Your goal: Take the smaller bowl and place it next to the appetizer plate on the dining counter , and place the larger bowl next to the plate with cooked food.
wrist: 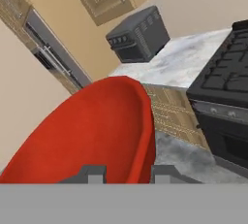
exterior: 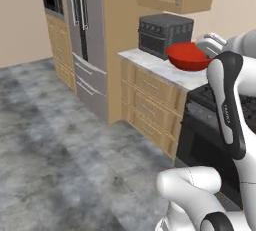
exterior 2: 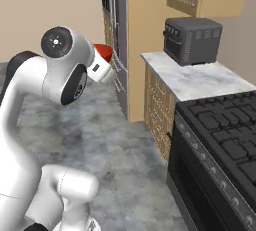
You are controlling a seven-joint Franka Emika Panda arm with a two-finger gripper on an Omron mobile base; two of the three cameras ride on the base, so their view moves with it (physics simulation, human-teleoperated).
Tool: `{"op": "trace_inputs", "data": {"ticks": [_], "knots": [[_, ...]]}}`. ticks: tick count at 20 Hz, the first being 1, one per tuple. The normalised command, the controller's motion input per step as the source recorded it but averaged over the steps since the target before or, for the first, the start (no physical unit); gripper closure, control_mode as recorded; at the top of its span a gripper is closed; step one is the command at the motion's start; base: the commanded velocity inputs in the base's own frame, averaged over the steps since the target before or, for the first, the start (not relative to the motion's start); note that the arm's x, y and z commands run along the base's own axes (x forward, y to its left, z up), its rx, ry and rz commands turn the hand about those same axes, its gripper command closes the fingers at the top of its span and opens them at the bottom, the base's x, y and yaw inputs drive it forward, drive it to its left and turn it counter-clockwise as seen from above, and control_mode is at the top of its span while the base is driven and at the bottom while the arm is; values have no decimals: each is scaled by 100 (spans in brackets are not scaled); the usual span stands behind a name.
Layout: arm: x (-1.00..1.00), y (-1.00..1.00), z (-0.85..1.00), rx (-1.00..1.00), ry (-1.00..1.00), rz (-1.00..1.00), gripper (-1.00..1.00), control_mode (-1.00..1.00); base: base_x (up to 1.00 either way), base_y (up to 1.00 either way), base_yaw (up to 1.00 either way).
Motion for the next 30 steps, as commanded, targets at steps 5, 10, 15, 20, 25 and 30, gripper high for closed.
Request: {"op": "trace_inputs", "data": {"ticks": [5, 10, 15, 20, 25, 30], "knots": [[0, 0, 0, 0, 0, 0, 100, 100, 100, 100, 35], [0, 0, 0, 0, 0, 0, 100, 100, 100, 100, 34], [0, 0, 0, 0, 0, 0, 100, 100, 100, 100, 32], [0, 0, 0, 0, 0, 0, 100, 100, 100, 97, 23], [0, 0, 0, 0, 0, 0, 100, 100, 100, 80, 16], [0, 0, 0, 0, 0, 0, 100, 100, 100, 30, 16]]}}
